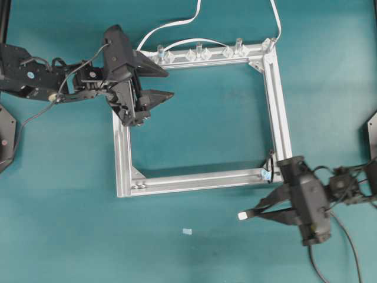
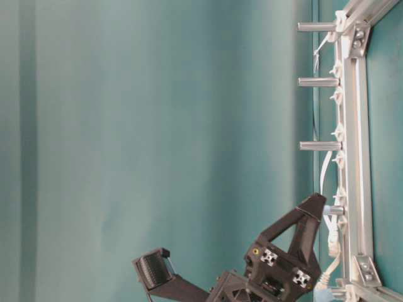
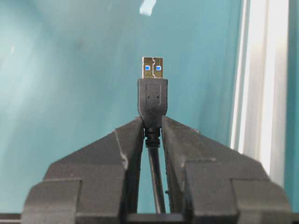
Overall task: Insert the wire through the string loop located on the right side.
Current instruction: 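Lift the cable and carry it right toward the zip-tie loop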
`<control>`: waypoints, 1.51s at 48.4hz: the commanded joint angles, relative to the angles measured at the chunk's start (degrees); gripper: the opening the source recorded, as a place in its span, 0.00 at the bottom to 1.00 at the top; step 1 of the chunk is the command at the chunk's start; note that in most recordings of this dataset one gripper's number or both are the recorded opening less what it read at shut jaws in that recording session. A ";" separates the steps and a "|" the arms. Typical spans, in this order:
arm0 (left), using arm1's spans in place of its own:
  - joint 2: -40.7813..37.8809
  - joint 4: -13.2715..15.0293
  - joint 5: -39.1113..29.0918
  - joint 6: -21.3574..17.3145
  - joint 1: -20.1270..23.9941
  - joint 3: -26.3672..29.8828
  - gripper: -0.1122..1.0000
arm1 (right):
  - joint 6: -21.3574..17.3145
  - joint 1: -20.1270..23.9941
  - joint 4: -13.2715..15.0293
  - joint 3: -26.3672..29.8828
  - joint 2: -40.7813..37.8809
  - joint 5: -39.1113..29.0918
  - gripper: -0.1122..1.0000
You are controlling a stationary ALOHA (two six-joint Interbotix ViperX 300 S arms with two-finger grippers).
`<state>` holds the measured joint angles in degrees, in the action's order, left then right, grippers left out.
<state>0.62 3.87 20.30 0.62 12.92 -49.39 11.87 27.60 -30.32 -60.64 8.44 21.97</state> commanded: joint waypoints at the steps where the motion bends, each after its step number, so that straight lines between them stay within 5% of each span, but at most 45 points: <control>1: 1.32 -0.09 -0.62 0.18 -0.26 1.32 0.70 | 0.18 0.18 0.18 -2.20 4.04 0.26 0.25; 37: 1.32 -0.09 -3.52 0.18 0.70 1.93 0.70 | 0.18 0.18 0.53 -19.07 25.22 -3.87 0.25; 73: 1.32 -0.09 -4.57 0.26 0.62 2.37 0.70 | 1.32 -4.75 2.64 -20.48 29.00 -7.21 0.25</control>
<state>0.62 3.96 15.56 0.62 13.45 -48.16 13.10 23.73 -27.95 -81.65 37.53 14.85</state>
